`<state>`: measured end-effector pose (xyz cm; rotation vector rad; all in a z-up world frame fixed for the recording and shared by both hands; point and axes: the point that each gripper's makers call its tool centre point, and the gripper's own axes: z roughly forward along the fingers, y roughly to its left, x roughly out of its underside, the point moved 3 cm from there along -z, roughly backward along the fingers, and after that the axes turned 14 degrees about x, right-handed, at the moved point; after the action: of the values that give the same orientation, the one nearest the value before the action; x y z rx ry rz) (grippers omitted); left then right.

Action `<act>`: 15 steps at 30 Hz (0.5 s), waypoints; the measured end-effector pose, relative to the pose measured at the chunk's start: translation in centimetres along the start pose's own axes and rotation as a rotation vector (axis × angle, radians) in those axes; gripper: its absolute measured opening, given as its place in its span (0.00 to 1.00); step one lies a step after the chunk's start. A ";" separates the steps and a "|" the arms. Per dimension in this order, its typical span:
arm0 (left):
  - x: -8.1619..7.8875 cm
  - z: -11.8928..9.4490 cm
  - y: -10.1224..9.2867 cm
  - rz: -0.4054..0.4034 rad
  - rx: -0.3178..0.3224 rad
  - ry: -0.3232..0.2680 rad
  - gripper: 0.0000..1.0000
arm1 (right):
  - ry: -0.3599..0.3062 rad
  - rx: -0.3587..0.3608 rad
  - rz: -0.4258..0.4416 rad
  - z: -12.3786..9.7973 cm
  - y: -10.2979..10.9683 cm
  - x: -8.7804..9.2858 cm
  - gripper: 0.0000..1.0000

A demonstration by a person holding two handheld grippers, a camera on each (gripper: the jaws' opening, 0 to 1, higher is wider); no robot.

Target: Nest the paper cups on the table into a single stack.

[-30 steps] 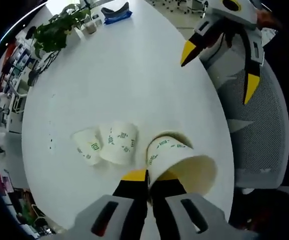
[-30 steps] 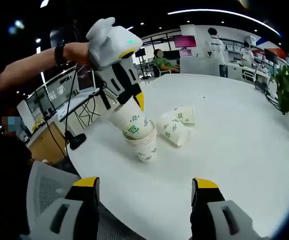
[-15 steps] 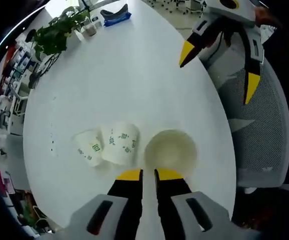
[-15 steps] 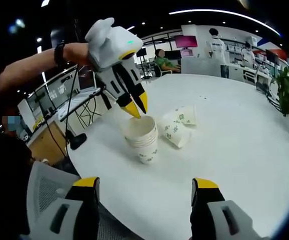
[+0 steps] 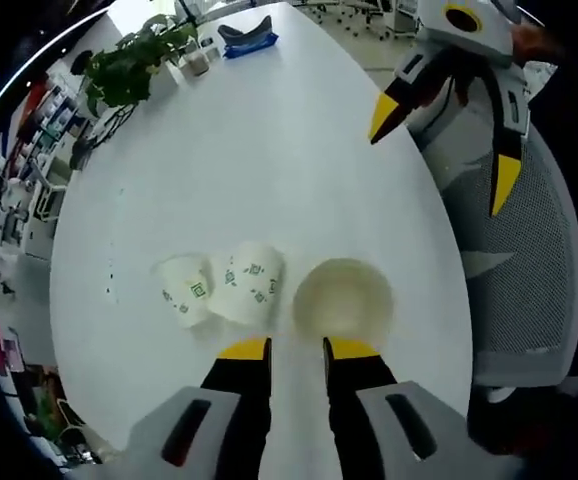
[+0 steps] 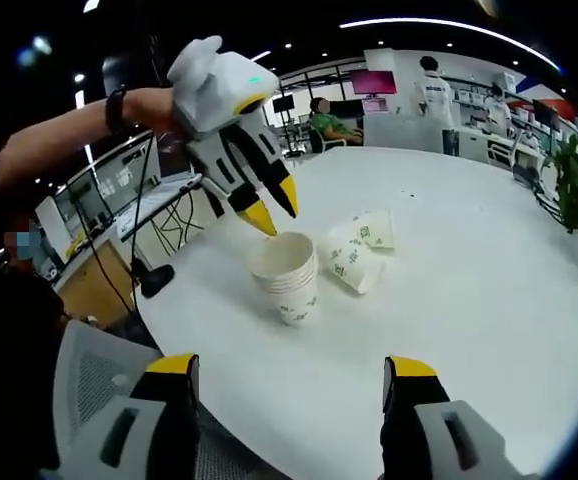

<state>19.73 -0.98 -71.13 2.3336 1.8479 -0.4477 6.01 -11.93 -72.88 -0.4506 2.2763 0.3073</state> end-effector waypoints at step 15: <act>2.3 -1.3 0.1 -0.210 -0.073 -0.173 0.27 | 0.008 -0.006 -0.014 -0.3 0.5 0.2 0.75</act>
<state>20.46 1.50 -70.57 1.9943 1.9968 -0.5763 5.50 -11.60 -72.77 -0.4715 2.2796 0.3053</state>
